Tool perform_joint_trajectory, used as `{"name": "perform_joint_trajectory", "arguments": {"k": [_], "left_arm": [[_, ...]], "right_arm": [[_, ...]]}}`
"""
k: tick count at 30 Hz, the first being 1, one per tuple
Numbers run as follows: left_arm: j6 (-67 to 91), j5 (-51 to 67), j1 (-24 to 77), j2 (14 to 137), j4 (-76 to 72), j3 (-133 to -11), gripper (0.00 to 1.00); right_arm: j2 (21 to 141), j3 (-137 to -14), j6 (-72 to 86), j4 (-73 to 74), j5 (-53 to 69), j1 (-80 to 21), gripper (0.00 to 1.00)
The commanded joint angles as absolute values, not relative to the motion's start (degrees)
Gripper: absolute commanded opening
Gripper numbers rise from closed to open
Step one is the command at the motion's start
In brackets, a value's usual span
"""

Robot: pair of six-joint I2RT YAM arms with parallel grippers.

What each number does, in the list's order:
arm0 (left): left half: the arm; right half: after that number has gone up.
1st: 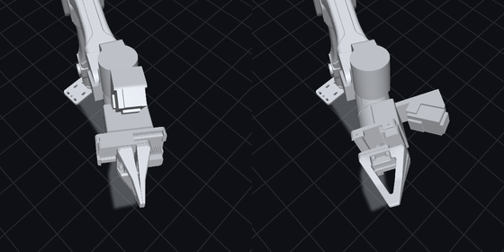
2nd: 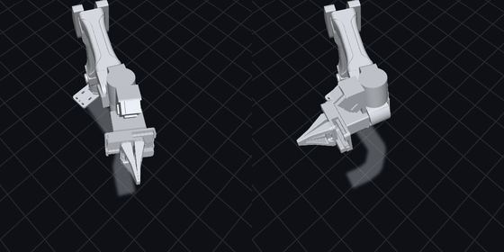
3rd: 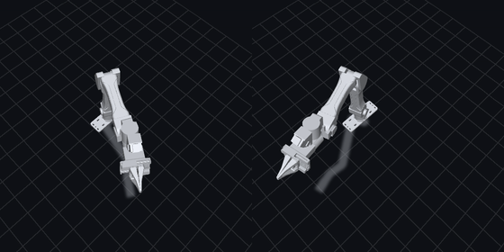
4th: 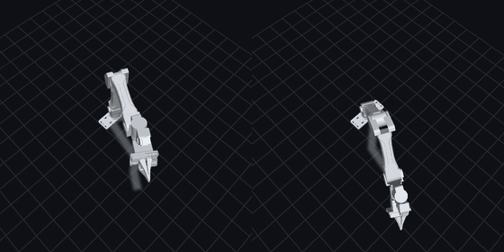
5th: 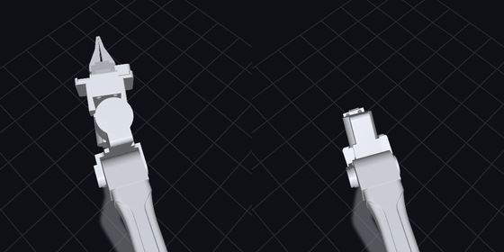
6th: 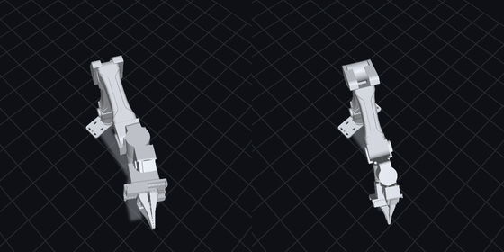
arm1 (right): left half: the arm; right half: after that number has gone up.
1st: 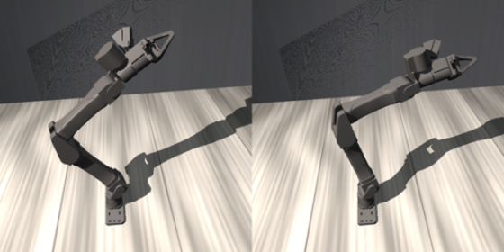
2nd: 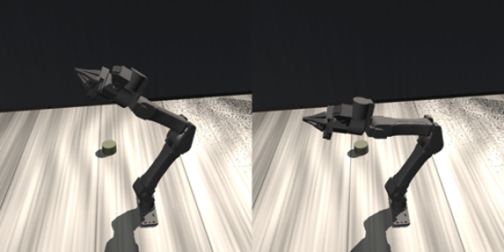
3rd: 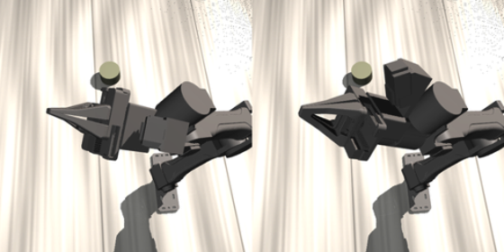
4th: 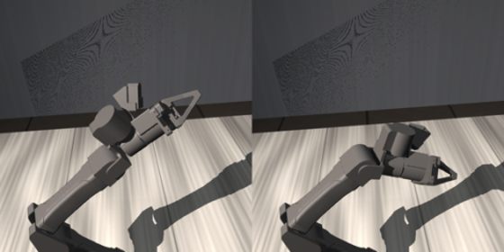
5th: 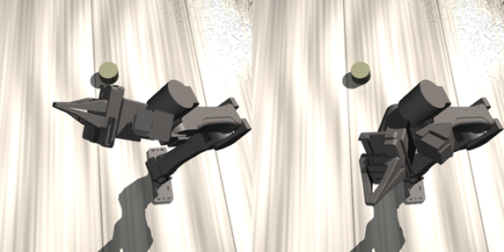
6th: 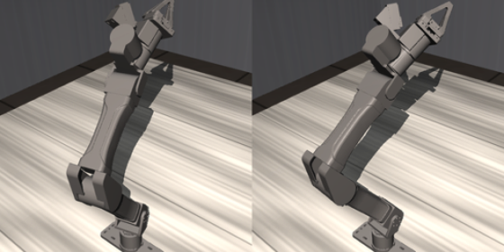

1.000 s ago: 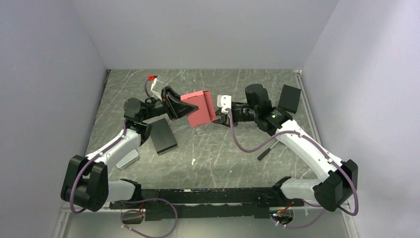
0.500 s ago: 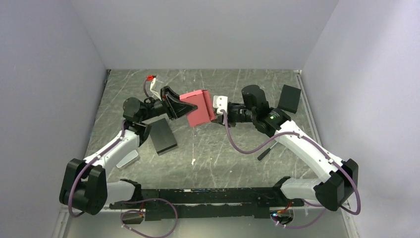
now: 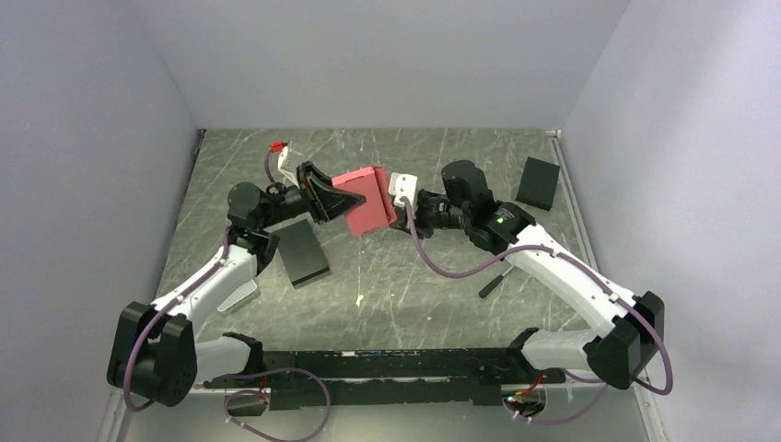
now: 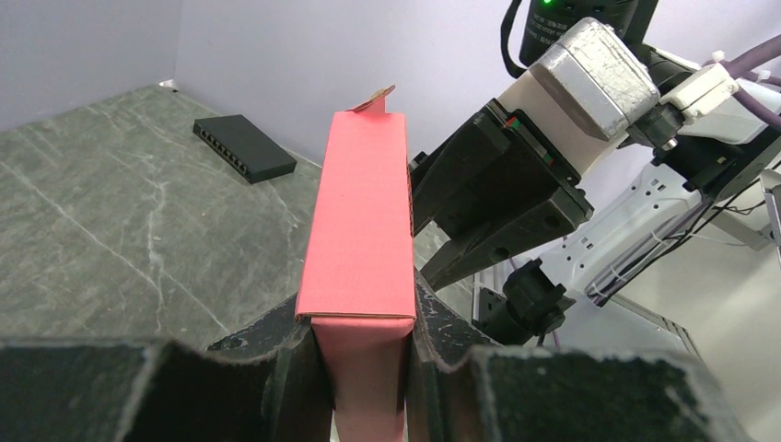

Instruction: Fold the paper box

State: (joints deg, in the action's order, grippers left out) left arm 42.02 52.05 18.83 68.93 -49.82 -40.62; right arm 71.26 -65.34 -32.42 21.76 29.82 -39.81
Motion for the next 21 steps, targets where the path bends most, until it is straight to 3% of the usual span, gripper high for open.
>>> {"name": "perform_joint_trajectory", "arguments": {"k": [1,11,21], "left_arm": [[39.3,46.7,18.6,67.2,-50.5,-40.6,0.03],[38.0,42.8,18.2,65.0,-49.1,-38.8,0.03],[38.7,47.2,16.6,65.0,-49.1,-38.6,0.03]], "right_arm": [[71.5,-68.3,-26.8,17.0,31.5,-42.2,0.33],[73.0,-68.1,-16.8,13.7,35.6,-42.3,0.45],[71.6,-69.4,-13.5,14.4,43.1,-36.9,0.63]]}}
